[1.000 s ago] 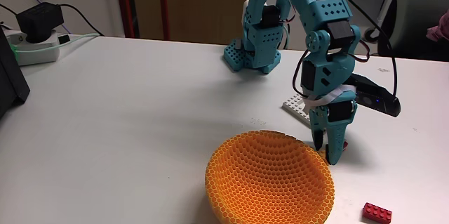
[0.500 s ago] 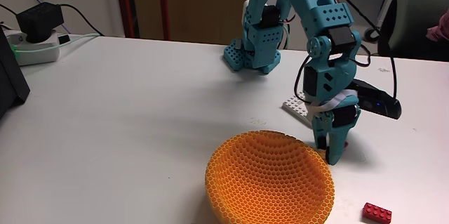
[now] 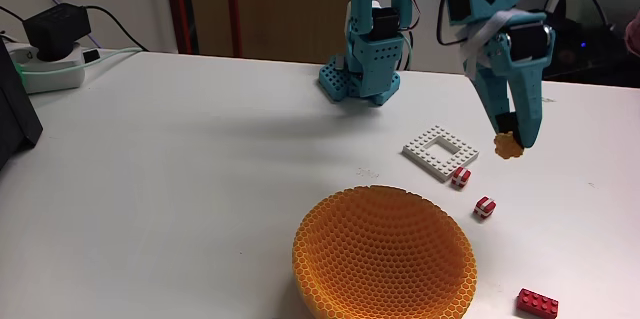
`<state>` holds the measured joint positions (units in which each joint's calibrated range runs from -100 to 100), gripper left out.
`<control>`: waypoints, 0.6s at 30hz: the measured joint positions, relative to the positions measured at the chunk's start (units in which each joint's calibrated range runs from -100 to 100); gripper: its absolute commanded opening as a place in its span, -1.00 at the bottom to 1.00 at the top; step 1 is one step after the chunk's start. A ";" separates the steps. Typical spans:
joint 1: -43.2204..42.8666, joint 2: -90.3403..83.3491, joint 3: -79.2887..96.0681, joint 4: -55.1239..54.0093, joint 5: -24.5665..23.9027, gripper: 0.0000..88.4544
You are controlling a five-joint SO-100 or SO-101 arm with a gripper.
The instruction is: Pick only small cubed objects and place them into the bowl
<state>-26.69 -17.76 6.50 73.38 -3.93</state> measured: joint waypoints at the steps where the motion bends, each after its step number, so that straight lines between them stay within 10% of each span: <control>1: 1.93 -0.30 -1.08 0.00 0.29 -0.91; 18: 20.89 15.74 4.93 -15.09 2.25 -0.43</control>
<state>-5.80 -2.02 11.43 58.29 -1.68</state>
